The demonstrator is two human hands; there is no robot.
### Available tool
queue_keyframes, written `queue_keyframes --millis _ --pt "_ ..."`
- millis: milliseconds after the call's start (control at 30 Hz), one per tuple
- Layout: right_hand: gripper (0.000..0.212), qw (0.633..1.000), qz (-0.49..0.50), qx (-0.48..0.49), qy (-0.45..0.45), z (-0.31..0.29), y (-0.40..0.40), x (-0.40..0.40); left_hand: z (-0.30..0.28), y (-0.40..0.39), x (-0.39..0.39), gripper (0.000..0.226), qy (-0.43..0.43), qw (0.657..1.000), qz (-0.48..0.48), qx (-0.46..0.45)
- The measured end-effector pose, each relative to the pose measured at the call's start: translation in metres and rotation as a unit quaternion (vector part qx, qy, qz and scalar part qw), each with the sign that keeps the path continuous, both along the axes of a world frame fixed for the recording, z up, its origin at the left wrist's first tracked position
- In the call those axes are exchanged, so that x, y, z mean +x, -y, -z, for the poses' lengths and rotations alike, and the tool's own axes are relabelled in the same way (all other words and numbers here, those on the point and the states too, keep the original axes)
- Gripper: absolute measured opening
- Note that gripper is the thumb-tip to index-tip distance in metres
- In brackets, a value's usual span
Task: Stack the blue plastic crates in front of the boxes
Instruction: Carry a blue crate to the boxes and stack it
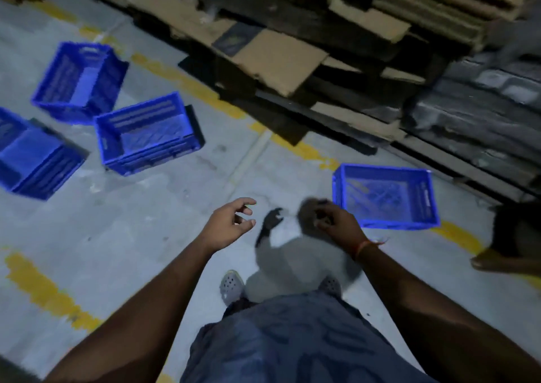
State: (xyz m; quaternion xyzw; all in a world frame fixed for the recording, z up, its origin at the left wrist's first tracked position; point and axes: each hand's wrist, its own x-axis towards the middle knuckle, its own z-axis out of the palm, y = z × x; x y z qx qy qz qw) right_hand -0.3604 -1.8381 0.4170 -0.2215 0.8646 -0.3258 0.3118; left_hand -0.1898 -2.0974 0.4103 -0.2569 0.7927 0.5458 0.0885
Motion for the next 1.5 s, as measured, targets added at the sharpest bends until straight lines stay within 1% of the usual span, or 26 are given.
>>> queue_keyframes --millis 133,267,333,467,600,800,1000,1067,1233,1367,1500 --pt "0.032 0.998 0.057 -0.005 0.000 0.001 -0.073 -0.038 -0.002 -0.056 -0.067 0.038 -0.013 0.999 0.051 0.007" --pt "0.030 0.995 0.095 -0.008 -0.012 -0.001 -0.146 -0.079 0.005 -0.120 -0.118 0.036 -0.031 0.998 0.042 0.037" --pt "0.031 0.993 0.117 -0.009 -0.011 0.000 -0.183 -0.097 0.010 -0.152 -0.140 0.035 -0.026 0.998 0.037 0.047" --pt "0.032 0.987 0.159 -0.009 -0.020 -0.001 -0.251 -0.130 0.015 -0.211 -0.185 0.035 -0.018 0.998 0.050 0.044" --pt "0.033 0.978 0.207 -0.014 -0.015 0.005 -0.298 -0.160 0.017 -0.248 -0.228 0.036 -0.026 0.996 0.077 0.033" --pt "0.032 0.971 0.241 -0.007 0.013 0.030 -0.328 -0.206 0.032 -0.273 -0.300 0.036 -0.002 0.996 0.084 0.018" --pt "0.031 0.970 0.237 0.022 0.055 0.049 -0.350 -0.263 0.069 -0.291 -0.371 0.035 0.024 0.998 0.058 0.021" --pt "0.030 0.967 0.244 0.031 0.070 0.052 -0.360 -0.284 0.079 -0.297 -0.389 0.034 0.048 0.997 0.056 0.024" --pt "0.031 0.962 0.259 0.051 0.071 0.057 -0.385 -0.338 0.094 -0.306 -0.426 0.032 0.083 0.995 0.045 0.011" --pt "0.034 0.964 0.237 0.086 0.086 0.066 -0.400 -0.374 0.094 -0.310 -0.449 0.031 0.092 0.995 0.029 0.004" --pt "0.033 0.970 0.199 0.104 0.089 0.092 -0.409 -0.414 0.111 -0.313 -0.461 0.031 0.097 0.995 0.010 -0.015"
